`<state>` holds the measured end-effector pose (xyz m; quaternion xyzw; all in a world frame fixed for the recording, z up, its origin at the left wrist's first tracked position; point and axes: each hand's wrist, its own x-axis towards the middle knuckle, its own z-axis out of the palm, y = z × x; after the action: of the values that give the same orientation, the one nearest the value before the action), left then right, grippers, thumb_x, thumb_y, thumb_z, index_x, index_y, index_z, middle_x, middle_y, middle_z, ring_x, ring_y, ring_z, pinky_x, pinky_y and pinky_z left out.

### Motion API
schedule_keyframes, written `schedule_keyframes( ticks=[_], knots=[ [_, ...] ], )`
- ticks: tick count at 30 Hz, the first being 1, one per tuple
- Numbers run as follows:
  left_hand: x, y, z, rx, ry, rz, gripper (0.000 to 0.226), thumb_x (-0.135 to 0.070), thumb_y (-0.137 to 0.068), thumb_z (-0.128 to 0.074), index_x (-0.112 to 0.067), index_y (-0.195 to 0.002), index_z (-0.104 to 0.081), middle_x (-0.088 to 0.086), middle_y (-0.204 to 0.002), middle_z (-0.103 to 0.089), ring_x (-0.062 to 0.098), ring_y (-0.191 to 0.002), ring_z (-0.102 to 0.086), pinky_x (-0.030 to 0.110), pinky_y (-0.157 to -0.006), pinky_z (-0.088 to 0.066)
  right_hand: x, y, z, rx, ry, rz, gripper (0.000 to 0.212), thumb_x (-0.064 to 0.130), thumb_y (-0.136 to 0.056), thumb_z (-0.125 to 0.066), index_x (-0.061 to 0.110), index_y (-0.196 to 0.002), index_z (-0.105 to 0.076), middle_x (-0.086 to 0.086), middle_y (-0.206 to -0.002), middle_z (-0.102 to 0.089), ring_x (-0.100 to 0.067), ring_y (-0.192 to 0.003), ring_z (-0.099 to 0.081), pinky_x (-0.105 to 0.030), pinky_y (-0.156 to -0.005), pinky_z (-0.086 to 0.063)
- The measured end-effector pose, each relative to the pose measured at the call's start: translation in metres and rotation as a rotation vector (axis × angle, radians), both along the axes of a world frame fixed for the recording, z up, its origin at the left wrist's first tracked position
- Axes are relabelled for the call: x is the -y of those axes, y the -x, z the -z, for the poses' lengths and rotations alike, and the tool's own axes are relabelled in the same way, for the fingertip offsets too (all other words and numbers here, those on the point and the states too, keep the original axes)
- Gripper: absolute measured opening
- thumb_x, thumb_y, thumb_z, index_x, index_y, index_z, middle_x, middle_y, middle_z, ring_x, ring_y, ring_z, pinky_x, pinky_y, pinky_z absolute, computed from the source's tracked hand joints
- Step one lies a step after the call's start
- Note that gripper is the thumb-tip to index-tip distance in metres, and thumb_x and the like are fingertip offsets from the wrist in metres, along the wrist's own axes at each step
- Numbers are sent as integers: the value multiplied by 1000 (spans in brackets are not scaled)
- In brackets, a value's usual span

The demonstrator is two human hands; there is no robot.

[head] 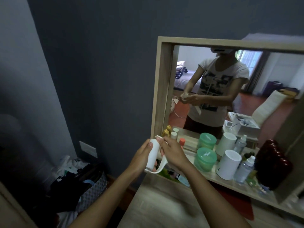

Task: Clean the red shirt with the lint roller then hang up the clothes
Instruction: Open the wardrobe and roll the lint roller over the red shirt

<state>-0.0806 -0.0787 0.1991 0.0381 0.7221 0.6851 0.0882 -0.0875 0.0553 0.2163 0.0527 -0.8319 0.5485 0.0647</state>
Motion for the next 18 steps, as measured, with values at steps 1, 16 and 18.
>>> schedule_keyframes(
  ticks=[1,16,18],
  knots=[
    [0,-1,0,-17,10,-3,25,-38,-101,-34,-35,-124,-45,8,-102,-61,19,-75,-64,26,-54,-55,-1,1,-1,19,20,-7,35,45,-96,-50,17,-87,-68,5,-61,-56,-10,-57,-52,-26,-59,-40],
    [1,-20,2,-186,25,11,38,-43,-99,-36,-36,-134,-48,11,-101,-67,18,-79,-65,21,-58,-51,-12,-3,-10,166,159,-250,36,52,-91,-52,25,-107,-70,-3,-92,-70,-19,-88,-66,-34,-86,-55],
    [0,-19,3,-230,86,33,38,-47,-99,-36,-41,-135,-46,7,-104,-68,16,-82,-66,22,-63,-51,-13,-6,-14,199,231,-294,39,51,-91,-53,18,-106,-68,-13,-107,-67,-27,-102,-64,-42,-97,-50]
  ],
)
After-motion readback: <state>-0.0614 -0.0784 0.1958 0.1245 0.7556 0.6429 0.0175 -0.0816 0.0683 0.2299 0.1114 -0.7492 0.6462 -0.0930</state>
